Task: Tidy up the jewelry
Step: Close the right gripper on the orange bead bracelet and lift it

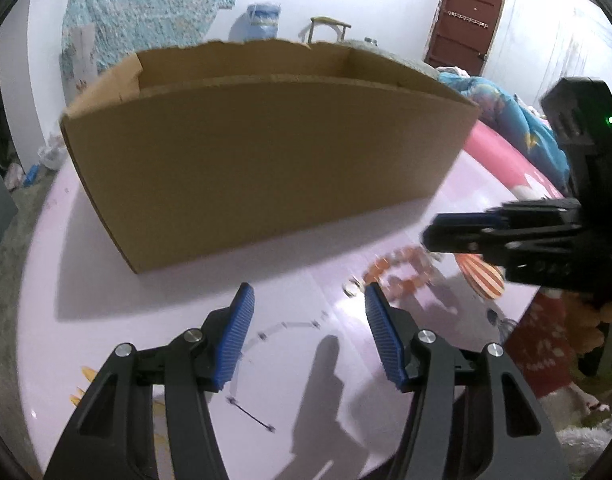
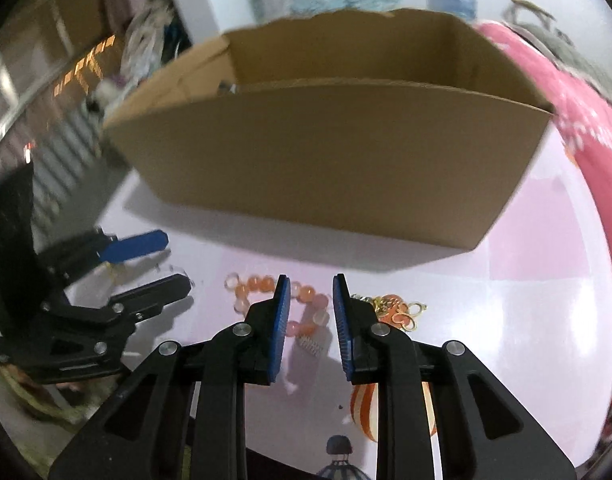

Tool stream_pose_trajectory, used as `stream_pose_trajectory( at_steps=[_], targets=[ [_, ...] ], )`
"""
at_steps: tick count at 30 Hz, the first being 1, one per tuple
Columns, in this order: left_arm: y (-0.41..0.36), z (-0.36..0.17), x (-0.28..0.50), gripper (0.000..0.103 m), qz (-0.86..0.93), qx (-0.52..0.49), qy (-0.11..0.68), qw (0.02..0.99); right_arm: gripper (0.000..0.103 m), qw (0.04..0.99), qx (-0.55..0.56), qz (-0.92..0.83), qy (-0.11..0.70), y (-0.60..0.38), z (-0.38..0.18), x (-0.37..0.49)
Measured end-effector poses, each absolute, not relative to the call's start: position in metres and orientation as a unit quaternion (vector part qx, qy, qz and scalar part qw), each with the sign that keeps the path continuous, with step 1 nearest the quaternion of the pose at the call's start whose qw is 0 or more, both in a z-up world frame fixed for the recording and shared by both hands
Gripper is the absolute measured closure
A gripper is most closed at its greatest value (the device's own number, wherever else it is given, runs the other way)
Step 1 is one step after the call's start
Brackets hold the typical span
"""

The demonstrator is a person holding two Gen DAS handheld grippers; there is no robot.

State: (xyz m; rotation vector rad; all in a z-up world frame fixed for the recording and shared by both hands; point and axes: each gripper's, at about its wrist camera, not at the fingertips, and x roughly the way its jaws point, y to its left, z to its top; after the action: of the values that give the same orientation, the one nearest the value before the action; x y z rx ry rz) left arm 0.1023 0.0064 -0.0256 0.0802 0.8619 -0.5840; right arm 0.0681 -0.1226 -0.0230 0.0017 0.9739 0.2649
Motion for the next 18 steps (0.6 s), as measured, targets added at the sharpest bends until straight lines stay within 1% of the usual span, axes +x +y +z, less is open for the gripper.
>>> stream_pose_trajectory(
  at_steps=[4,5,7,12,13,14,18],
  targets=[
    [-0.003,-0.029,0.095,0.047,-0.289,0.044,0.415,0.862,0.083,0.865,-0.066,0.133,0.48,-0.107,-0.029,0.073],
    [-0.006,-0.029,0.091,0.047,-0.289,0.055,0.411,0.863,0.085,0.86,-0.085,0.136,0.484,-0.103,-0.031,0.074],
    [-0.01,-0.028,0.087,0.047,-0.291,0.069,0.403,0.865,0.089,0.854,-0.104,0.14,0.49,-0.098,-0.035,0.076],
    [-0.011,-0.031,0.083,0.047,-0.289,0.08,0.407,0.863,0.09,0.841,-0.162,0.16,0.49,-0.082,-0.039,0.077],
    [-0.011,-0.031,0.082,0.047,-0.288,0.079,0.407,0.863,0.092,0.839,-0.172,0.164,0.489,-0.078,-0.039,0.078],
    [-0.01,-0.031,0.081,0.047,-0.287,0.078,0.407,0.864,0.095,0.836,-0.179,0.169,0.49,-0.072,-0.038,0.081],
    [-0.006,-0.029,0.079,0.047,-0.284,0.068,0.403,0.867,0.096,0.835,-0.152,0.175,0.499,-0.065,-0.035,0.086]
  ],
)
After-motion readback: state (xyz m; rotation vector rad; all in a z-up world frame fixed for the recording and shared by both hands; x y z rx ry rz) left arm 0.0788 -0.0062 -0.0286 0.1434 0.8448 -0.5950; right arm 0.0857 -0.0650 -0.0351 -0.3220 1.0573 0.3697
